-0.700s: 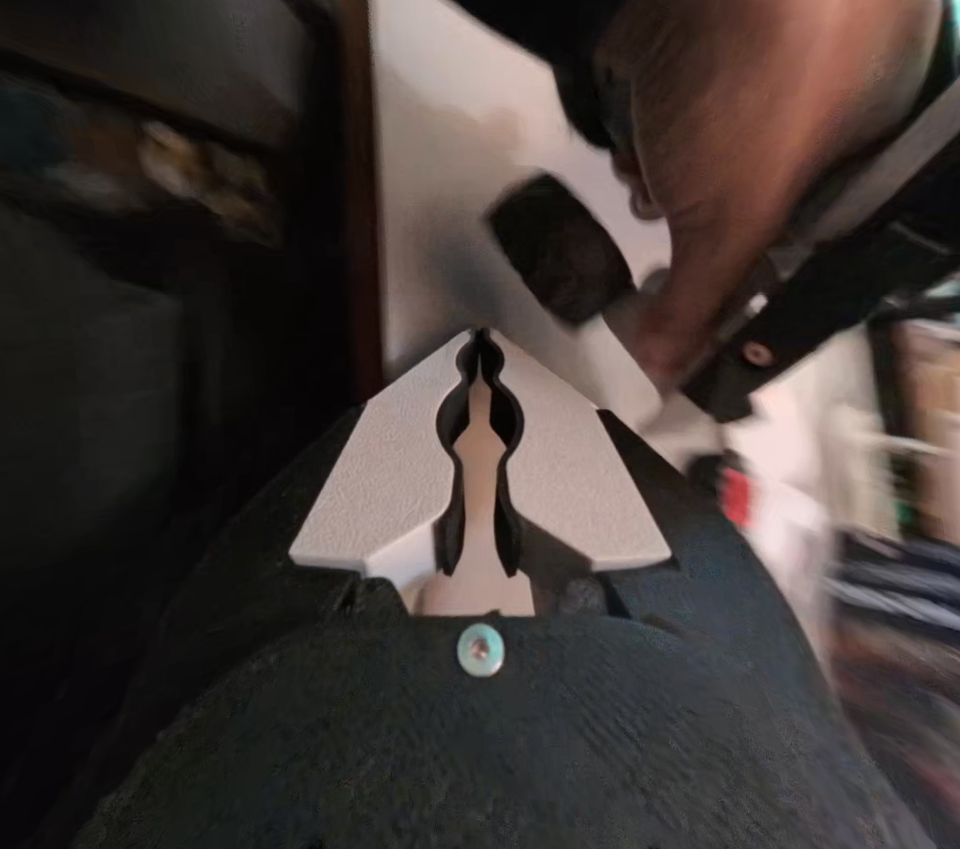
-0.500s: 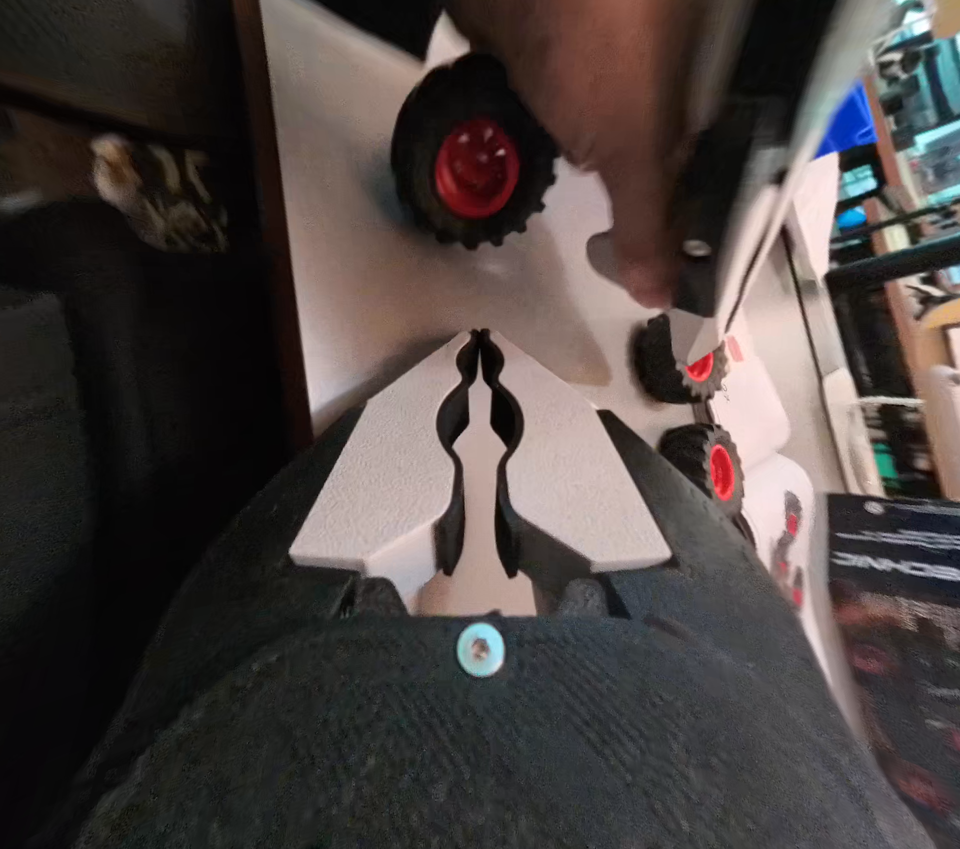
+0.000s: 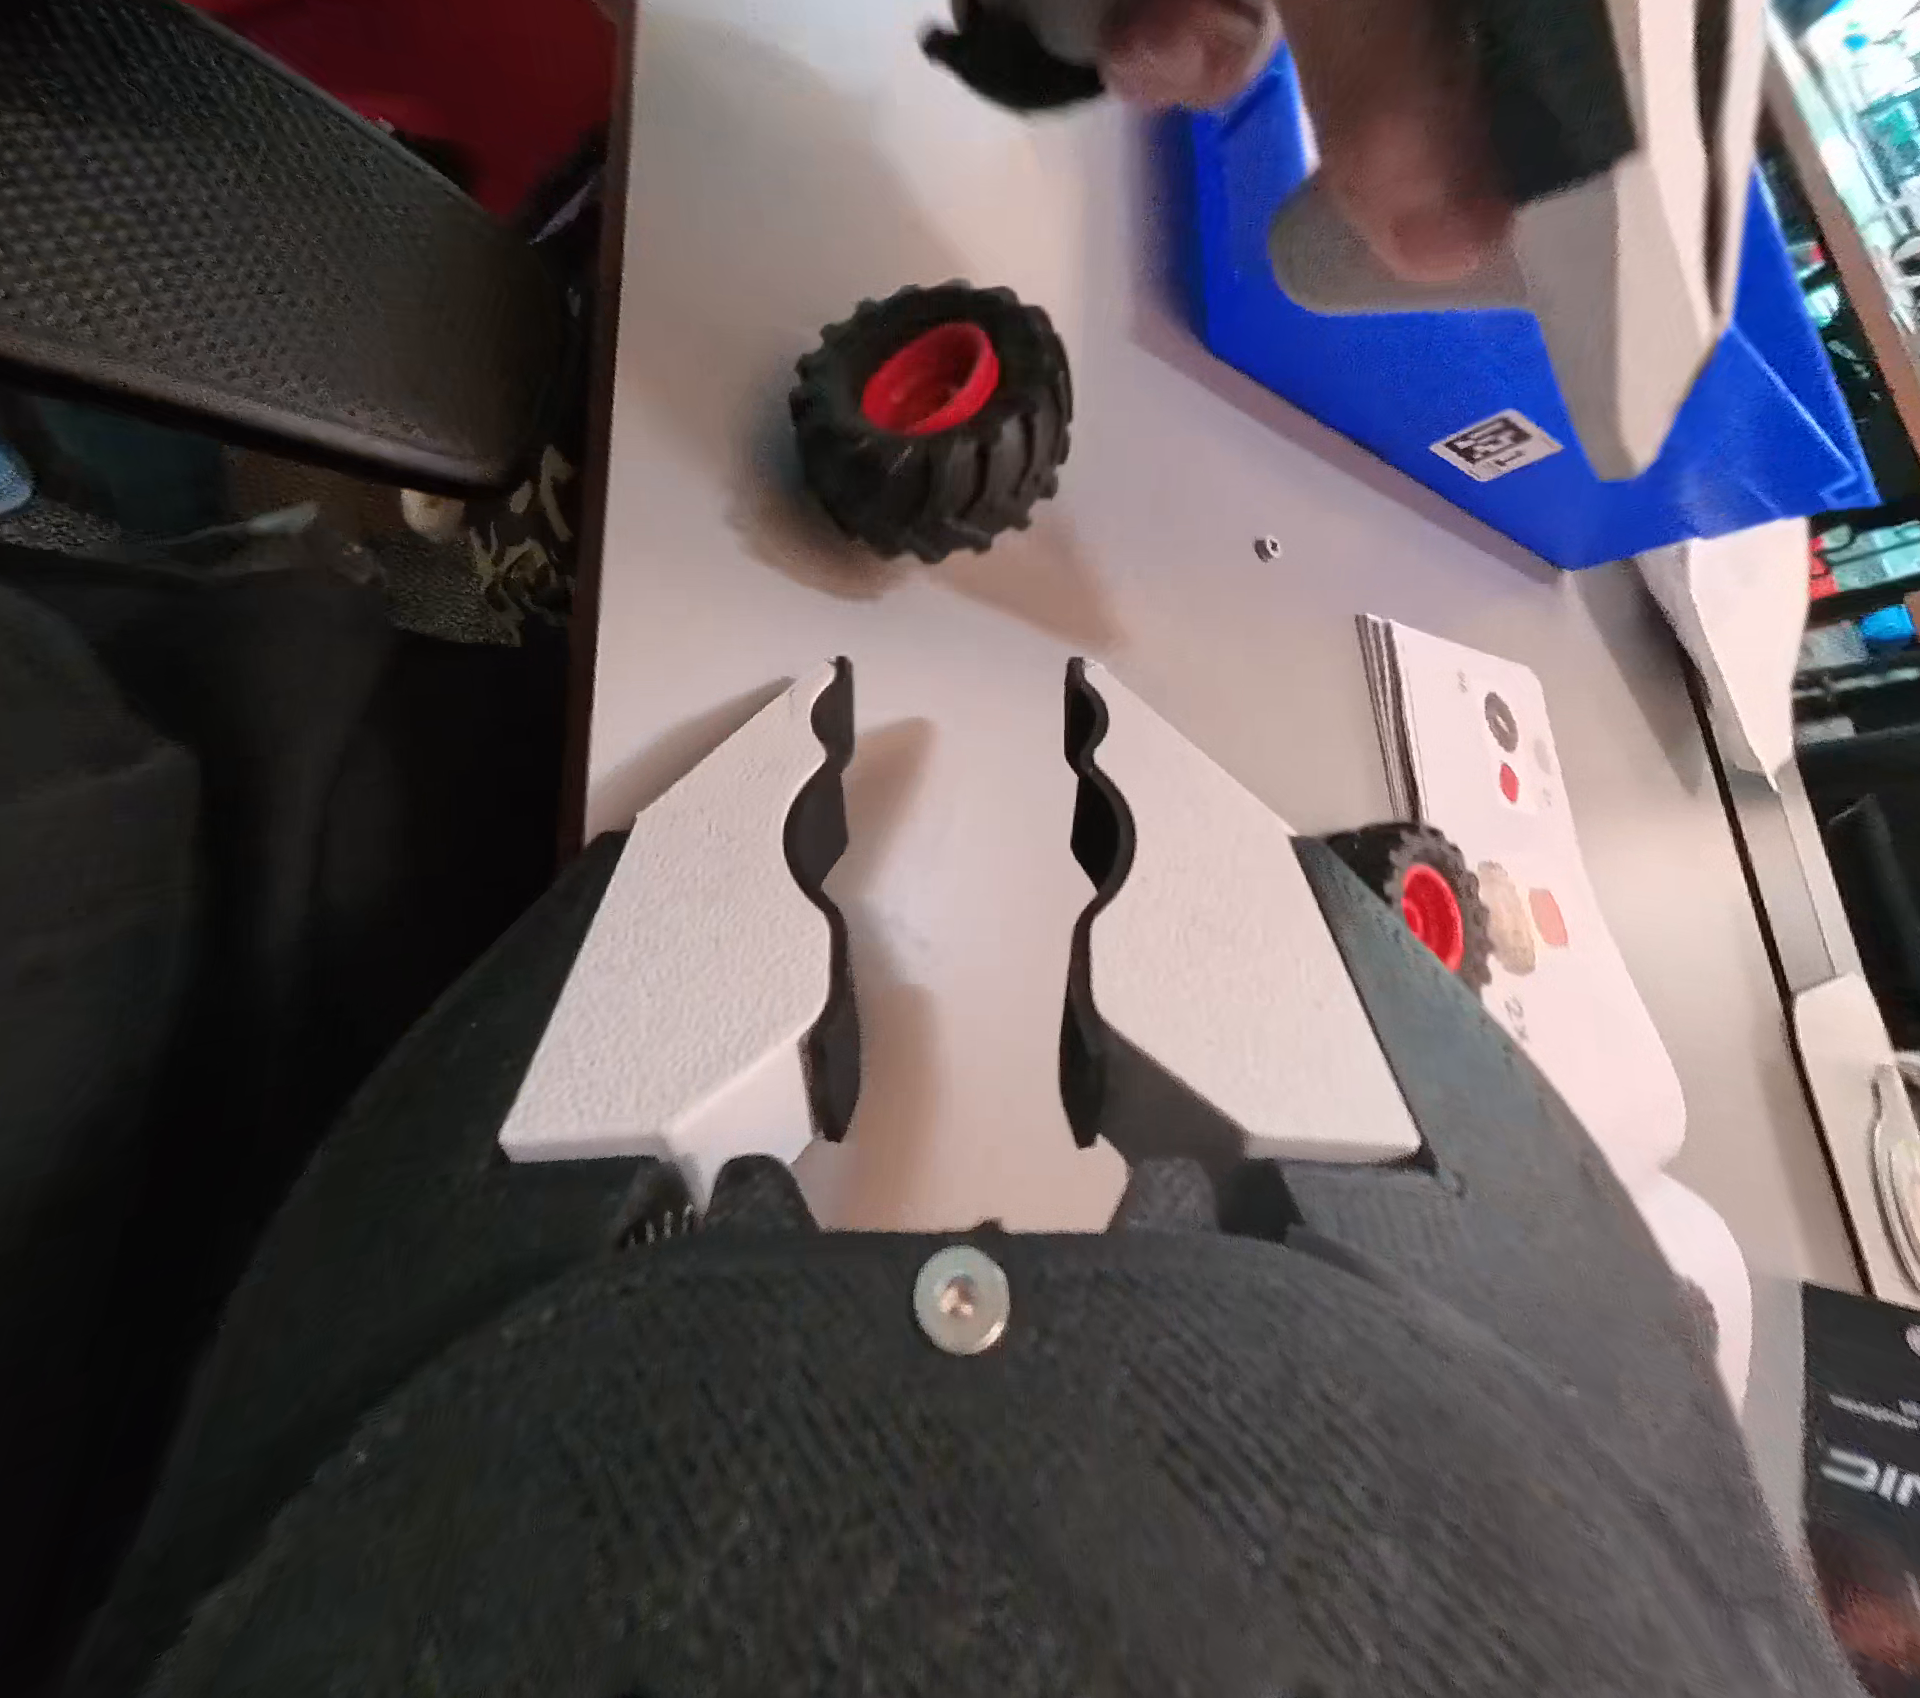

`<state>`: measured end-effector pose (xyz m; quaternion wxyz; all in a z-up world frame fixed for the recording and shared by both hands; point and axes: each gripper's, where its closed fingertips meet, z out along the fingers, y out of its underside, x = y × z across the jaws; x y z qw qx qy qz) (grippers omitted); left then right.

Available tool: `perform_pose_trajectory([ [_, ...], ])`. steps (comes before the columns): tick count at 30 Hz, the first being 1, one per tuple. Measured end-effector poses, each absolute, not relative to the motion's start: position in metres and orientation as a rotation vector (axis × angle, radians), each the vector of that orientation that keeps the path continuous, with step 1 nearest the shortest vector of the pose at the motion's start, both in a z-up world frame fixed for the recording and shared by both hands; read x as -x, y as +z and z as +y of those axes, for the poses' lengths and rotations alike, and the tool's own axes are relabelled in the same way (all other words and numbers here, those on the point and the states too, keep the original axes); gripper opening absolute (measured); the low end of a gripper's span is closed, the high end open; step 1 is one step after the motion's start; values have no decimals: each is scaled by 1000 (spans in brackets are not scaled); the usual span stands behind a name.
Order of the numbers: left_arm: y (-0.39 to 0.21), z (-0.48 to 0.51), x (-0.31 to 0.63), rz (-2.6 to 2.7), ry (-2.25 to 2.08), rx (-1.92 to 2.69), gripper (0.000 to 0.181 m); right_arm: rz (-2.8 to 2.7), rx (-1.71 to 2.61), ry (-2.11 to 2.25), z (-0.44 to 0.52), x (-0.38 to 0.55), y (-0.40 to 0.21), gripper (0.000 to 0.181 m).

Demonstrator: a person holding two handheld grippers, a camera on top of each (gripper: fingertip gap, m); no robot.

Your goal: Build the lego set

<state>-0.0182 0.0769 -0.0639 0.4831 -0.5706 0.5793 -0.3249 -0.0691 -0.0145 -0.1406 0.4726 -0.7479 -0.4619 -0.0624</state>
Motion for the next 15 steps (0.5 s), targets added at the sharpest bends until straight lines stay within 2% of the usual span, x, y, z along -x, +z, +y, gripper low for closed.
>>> perform_pose_trajectory([
  [8, -101, 26, 81, 1724, -898, 1422, 0, -1171, 1787, -98, 4, 88, -144, 46],
  [12, -136, 33, 85, 1833, -701, 1509, 0, -1248, 1792, -107, 1, 89, -152, 30],
  [15, -141, 33, 81, 1849, -663, 1514, 0, -1180, 1735, -166, 7, 85, -136, 38],
])
